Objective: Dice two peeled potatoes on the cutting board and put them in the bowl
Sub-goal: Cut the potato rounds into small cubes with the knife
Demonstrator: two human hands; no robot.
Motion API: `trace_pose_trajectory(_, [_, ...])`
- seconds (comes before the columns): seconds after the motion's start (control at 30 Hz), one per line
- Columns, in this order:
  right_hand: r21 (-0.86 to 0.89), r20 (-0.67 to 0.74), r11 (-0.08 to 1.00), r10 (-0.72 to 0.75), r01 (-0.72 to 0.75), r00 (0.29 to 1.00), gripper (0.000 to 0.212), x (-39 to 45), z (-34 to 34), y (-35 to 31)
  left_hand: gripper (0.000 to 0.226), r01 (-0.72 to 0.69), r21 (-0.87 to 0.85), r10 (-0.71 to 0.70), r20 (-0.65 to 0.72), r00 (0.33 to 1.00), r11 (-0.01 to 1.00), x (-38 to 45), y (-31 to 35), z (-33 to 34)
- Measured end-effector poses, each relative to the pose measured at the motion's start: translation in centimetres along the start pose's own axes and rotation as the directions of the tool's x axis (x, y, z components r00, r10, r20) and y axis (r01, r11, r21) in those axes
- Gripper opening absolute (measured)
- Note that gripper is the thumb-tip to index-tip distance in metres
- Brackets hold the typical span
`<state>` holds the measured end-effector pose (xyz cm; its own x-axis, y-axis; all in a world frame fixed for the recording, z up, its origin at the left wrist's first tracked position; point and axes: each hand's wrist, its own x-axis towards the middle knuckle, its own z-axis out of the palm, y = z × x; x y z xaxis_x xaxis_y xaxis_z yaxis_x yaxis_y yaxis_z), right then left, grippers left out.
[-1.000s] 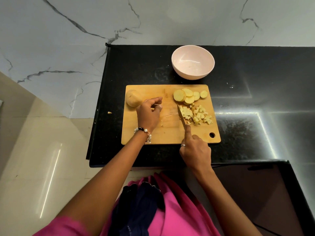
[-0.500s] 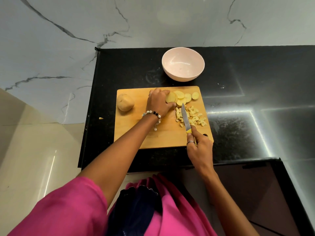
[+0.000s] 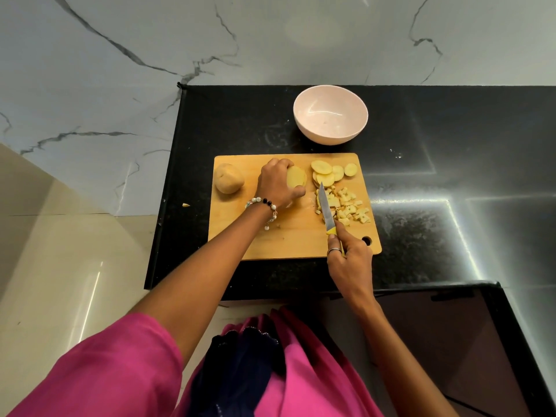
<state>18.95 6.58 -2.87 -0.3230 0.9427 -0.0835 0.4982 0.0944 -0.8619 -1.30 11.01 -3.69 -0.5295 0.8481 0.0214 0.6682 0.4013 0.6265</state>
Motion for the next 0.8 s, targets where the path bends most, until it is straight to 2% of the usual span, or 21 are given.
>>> trace_pose_trajectory(0.3, [0.018,-0.005,1.000,-0.004,0.004,1.000,0.040,-0.1,0.3,0.2,0.065,-0.045,-0.040,0.044,-0.013,0.999,0.998,-0.7,0.5,-0.1])
trace_pose_trajectory(0.8, [0.018,-0.029,0.999,0.034,-0.034,0.999,0.041,0.1,0.3,0.6,0.062,0.095,-0.118,-0.101,-0.053,0.993,0.988,0.6,1.6,0.8])
